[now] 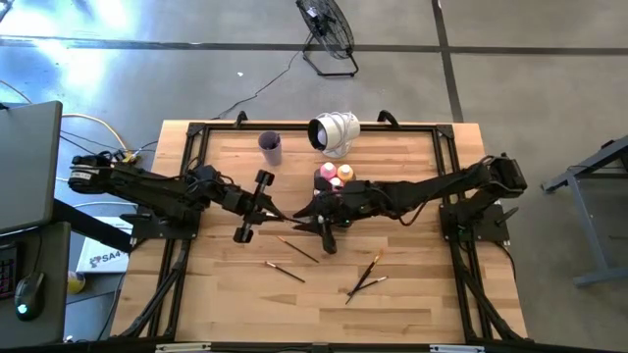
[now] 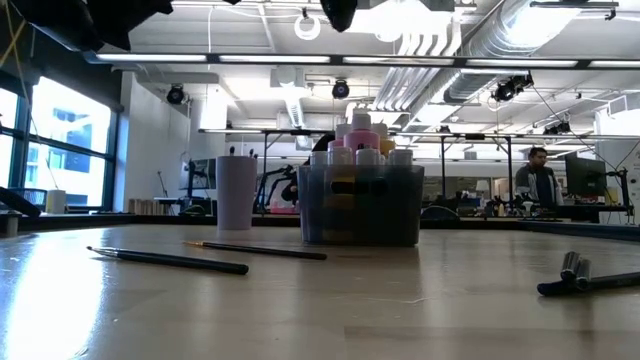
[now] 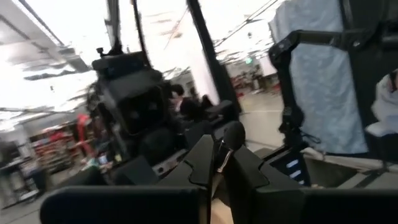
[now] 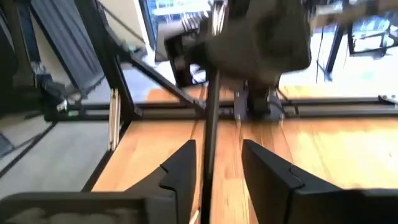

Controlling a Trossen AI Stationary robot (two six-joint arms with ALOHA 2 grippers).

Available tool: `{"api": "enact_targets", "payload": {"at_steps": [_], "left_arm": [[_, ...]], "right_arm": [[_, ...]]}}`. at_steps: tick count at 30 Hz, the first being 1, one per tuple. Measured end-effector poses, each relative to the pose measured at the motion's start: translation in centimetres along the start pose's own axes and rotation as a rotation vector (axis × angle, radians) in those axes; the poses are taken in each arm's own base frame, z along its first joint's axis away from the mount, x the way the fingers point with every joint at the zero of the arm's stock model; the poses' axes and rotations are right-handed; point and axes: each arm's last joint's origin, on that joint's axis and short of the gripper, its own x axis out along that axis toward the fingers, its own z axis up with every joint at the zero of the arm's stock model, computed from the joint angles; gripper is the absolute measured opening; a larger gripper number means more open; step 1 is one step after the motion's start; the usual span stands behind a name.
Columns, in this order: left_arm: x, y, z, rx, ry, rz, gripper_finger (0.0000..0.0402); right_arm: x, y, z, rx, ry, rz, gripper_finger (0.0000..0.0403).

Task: Pick & Place Paint Supplies
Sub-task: Put the silver paint brush into the violet cup

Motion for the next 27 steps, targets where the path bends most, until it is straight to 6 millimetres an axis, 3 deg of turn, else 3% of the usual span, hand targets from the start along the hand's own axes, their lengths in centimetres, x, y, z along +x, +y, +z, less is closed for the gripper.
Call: {"api": "enact_targets", "payload": {"at_steps": [6, 11, 15, 21, 27], "left_arm": [[-2.0, 1.1, 1.2, 0.002, 0.128, 0.103, 0.0017], [-4.1, 2.3, 1.5, 0.005, 0.308, 0.374, 0.0017], [-5.1, 3.1, 1.1, 0.001, 0.428, 0.602, 0.0017], [-5.4, 3.6, 1.3, 0.001, 0.399, 0.568, 0.0009], [-6.6, 4.1, 1.4, 0.011, 0.478, 0.695, 0.0009]], "right_arm": [[-3.0, 1.1, 0.6, 0.042, 0.124, 0.001, 0.014], [-4.8, 1.7, 0.8, 0.05, 0.191, -0.02, 0.0128], [-5.2, 2.2, 0.2, 0.065, 0.265, -0.026, 0.0115], [-5.2, 2.2, -0.1, 0.028, 0.282, -0.066, 0.0095], [-5.6, 2.2, -0.7, 0.056, 0.354, -0.074, 0.0086]]}}
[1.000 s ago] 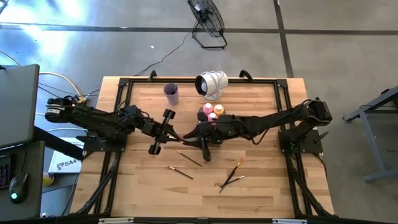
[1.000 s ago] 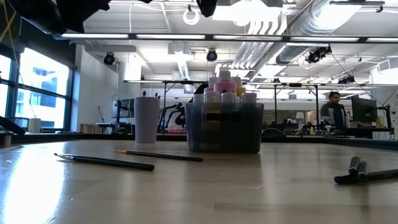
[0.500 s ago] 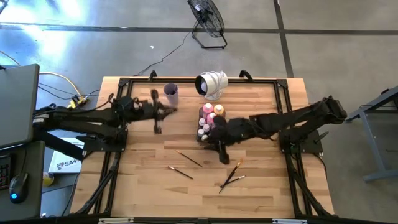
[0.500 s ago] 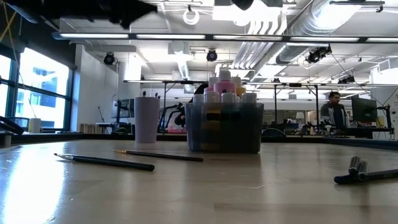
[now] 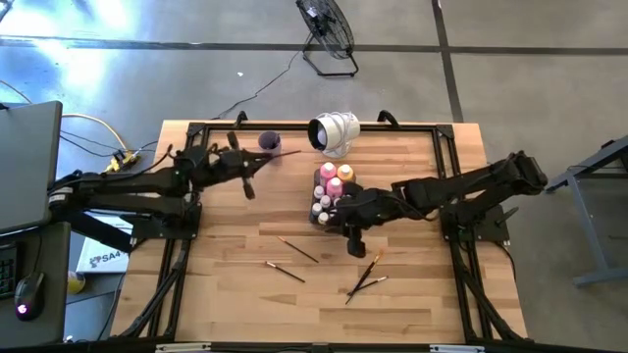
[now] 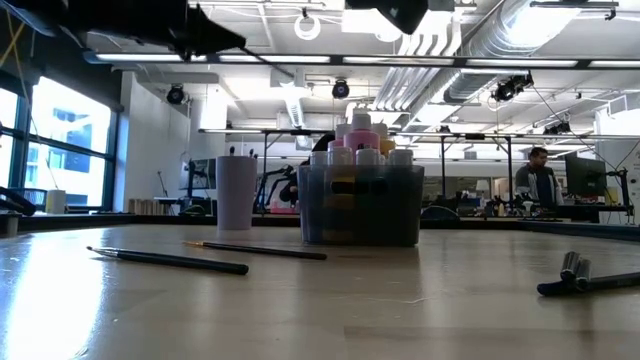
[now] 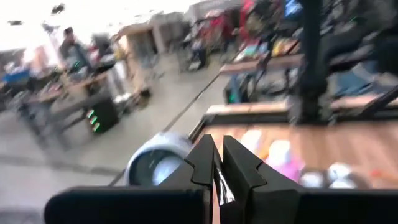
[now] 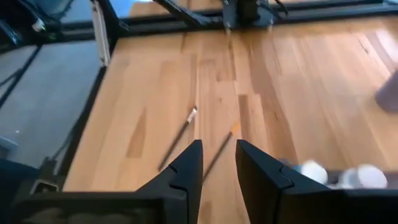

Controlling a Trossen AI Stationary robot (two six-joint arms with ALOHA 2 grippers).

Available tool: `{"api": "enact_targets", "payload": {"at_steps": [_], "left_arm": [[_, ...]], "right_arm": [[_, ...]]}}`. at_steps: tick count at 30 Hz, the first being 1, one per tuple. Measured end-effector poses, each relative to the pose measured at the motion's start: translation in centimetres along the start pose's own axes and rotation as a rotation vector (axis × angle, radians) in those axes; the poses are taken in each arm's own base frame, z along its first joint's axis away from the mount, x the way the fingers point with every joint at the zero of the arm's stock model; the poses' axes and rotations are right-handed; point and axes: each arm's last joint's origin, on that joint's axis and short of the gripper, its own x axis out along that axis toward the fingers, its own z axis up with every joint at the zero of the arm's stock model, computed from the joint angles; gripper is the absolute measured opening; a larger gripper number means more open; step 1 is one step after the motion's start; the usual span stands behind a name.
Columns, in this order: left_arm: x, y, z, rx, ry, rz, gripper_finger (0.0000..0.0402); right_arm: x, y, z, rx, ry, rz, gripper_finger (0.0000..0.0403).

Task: Pick & Place Paint Supplies
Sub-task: Put the silver paint brush into the violet cup

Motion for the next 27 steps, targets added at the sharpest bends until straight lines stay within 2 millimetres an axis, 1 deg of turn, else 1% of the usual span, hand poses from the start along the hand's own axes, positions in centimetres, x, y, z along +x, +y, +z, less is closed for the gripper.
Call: {"api": "enact_targets", "payload": {"at_steps": [3, 7, 9, 13, 16, 19, 23, 27], "left_arm": [[-0.2, 0.4, -0.6, -0.005, 0.076, 0.068, 0.0009], [-0.5, 1.0, -0.6, -0.006, 0.162, 0.163, 0.0009], [-0.5, 1.4, 0.0, -0.008, 0.232, 0.19, 0.0009], [-0.3, 2.5, 2.2, 0.002, 0.362, 0.253, 0.0009], [-0.1, 3.5, 3.7, 0.0, 0.436, 0.281, 0.0009], [0.2, 4.4, 4.3, -0.037, 0.525, 0.301, 0.0009], [1.7, 5.1, 3.0, -0.053, 0.61, 0.328, 0.0009], [3.4, 5.6, 1.0, -0.084, 0.699, 0.322, 0.0009]], "right_arm": [[0.0, 0.0, -0.6, 0.023, 0.063, -0.012, 0.0083], [-0.2, -0.3, -1.5, 0.067, 0.157, -0.041, 0.0077], [-0.2, -0.3, -2.0, 0.081, 0.2, -0.055, 0.0074], [-0.4, -0.1, -2.6, 0.092, 0.254, -0.068, 0.007], [-0.4, 0.2, -2.7, 0.084, 0.26, -0.061, 0.0068], [-0.4, 0.5, -2.7, 0.076, 0.258, -0.059, 0.0068], [-0.4, 0.8, -2.8, 0.069, 0.255, -0.05, 0.0068], [-0.5, 1.2, -2.9, 0.06, 0.257, -0.041, 0.0067]]}}
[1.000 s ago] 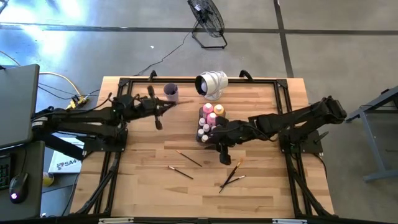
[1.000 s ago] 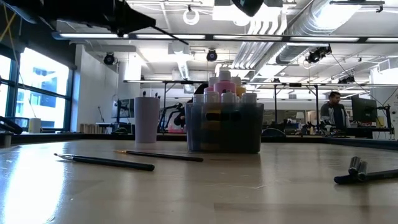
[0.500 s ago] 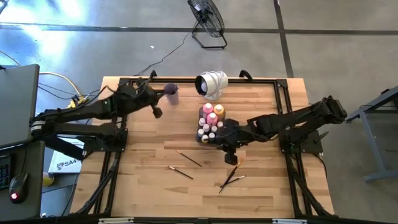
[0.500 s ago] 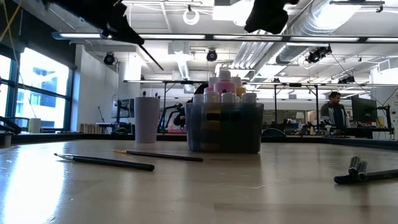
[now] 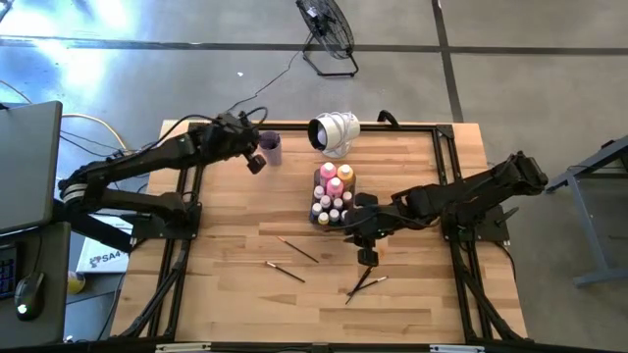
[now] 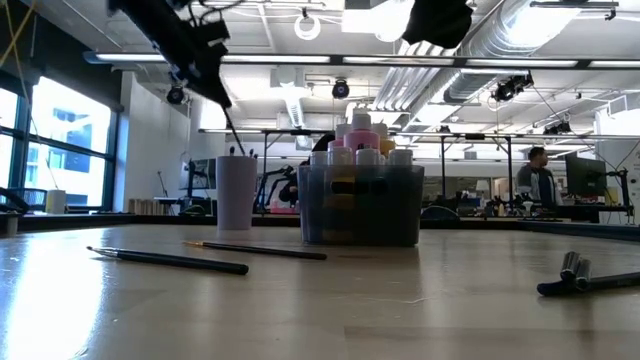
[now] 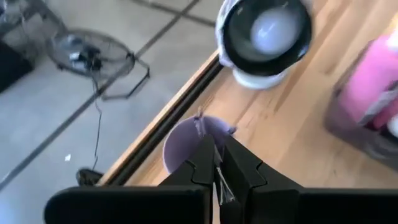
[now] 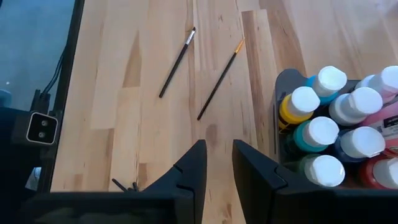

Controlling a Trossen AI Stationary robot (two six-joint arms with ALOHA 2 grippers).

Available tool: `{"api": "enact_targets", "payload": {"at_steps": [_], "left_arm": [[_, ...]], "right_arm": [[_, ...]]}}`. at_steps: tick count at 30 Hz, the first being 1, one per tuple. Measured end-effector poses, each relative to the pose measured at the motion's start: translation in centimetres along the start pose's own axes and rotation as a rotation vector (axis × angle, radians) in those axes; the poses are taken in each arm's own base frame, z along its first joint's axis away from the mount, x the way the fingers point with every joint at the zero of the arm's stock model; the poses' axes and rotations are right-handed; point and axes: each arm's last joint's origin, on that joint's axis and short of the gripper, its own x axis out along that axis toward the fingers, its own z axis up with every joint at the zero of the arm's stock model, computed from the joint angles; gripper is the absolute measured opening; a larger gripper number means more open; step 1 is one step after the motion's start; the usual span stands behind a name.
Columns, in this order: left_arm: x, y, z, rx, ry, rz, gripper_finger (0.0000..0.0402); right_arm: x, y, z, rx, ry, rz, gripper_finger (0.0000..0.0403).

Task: Pick & Place Paint Supplies
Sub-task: Put the silver paint brush into the violet cup

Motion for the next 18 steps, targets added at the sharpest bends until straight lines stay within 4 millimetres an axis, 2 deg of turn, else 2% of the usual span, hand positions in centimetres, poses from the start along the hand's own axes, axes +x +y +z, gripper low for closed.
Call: {"api": "enact_targets", "payload": {"at_steps": [5, 12, 18], "left_arm": [[2.5, 0.2, -0.5, -0.014, 0.08, 0.03, 0.0009], [3.9, 0.6, -0.9, -0.045, 0.129, 0.005, 0.0012], [4.1, 0.6, -0.9, -0.05, 0.126, -0.009, 0.008]], "right_arm": [[0.0, 0.4, -0.2, -0.011, 0.002, 0.009, 0.0067], [0.0, 0.4, -0.2, -0.012, 0.003, 0.009, 0.0067], [0.0, 0.4, -0.1, -0.011, -0.003, -0.006, 0.0067]]}}
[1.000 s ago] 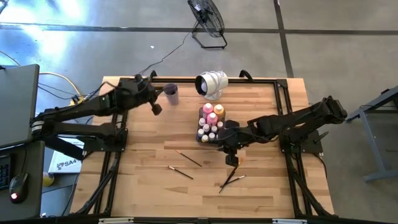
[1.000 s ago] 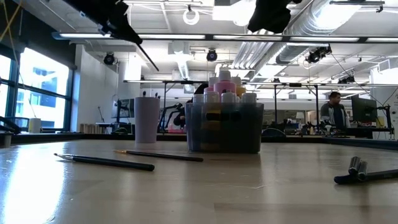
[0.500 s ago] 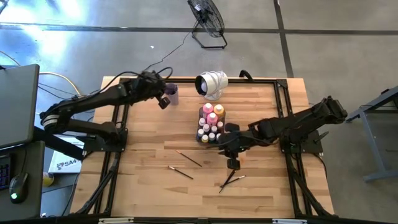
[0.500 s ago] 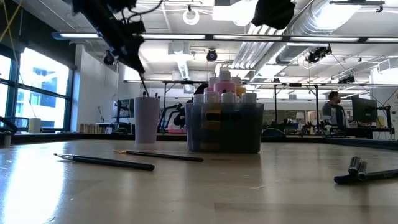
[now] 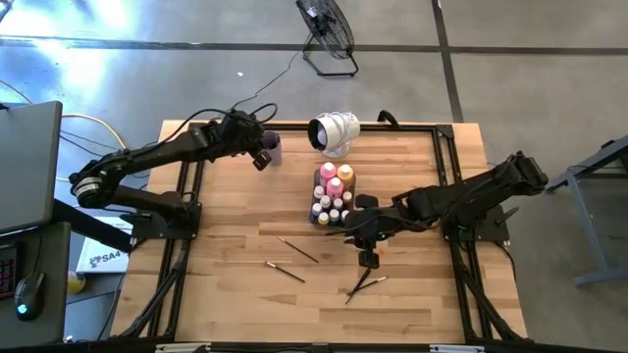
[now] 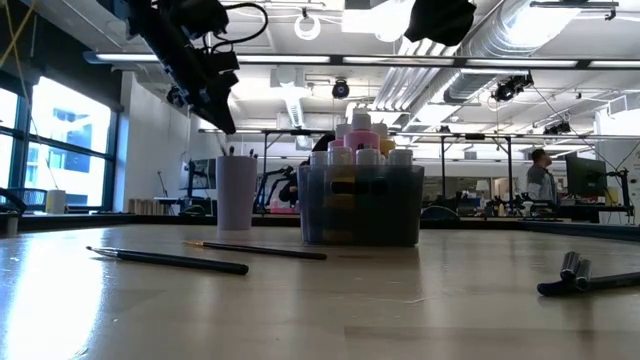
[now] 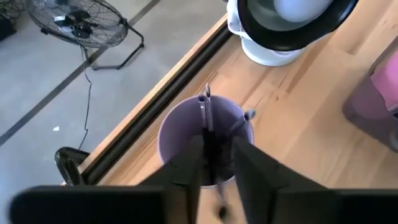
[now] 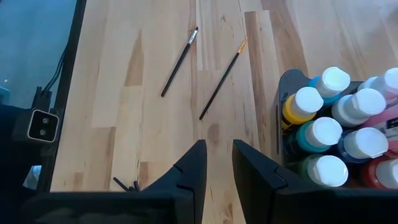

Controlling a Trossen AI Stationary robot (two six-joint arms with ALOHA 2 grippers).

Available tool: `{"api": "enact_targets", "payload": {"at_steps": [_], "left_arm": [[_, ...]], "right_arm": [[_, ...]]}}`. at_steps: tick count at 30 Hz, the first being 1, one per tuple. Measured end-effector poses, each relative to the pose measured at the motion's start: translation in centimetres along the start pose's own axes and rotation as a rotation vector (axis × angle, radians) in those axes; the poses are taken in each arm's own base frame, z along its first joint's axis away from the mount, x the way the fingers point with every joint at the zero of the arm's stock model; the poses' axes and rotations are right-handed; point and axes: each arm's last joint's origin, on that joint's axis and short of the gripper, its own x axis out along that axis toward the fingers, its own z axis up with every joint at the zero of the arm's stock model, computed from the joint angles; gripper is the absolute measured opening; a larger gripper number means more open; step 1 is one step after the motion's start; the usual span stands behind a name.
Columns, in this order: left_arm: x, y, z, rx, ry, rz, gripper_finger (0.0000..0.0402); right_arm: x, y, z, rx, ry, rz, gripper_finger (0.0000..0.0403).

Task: Pick & Place Paint Supplies
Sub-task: Put the silver paint brush into the violet cup

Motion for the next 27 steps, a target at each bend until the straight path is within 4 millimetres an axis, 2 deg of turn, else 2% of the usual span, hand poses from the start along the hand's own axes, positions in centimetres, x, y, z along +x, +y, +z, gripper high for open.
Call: {"api": "enact_targets", "payload": {"at_steps": [6, 10, 14, 20, 23, 27], "left_arm": [[-0.1, 0.0, 0.6, -0.014, -0.063, 0.004, 0.0158], [-1.3, 0.3, 1.7, -0.021, -0.19, 0.004, 0.0168], [-3.4, 0.6, 2.1, -0.02, -0.282, -0.101, 0.0128], [-7.0, 0.9, 1.6, 0.047, -0.362, -0.273, 0.0012], [-8.2, 1.0, 1.1, 0.056, -0.367, -0.322, 0.0011], [-9.3, 0.2, -0.2, 0.088, -0.406, -0.42, 0.0002]], "right_arm": [[0.0, 0.0, 0.0, 0.0, -0.001, -0.003, 0.0067], [0.0, 0.0, 0.0, 0.0, -0.003, -0.009, 0.0067], [0.0, 0.2, -0.1, -0.008, -0.002, -0.004, 0.0067], [-0.1, 1.2, -0.5, -0.098, -0.006, -0.007, 0.0067], [-0.2, 1.6, -0.6, -0.143, -0.028, -0.069, 0.0054], [-0.2, 1.8, -0.7, -0.153, -0.036, -0.08, 0.0014]]}}
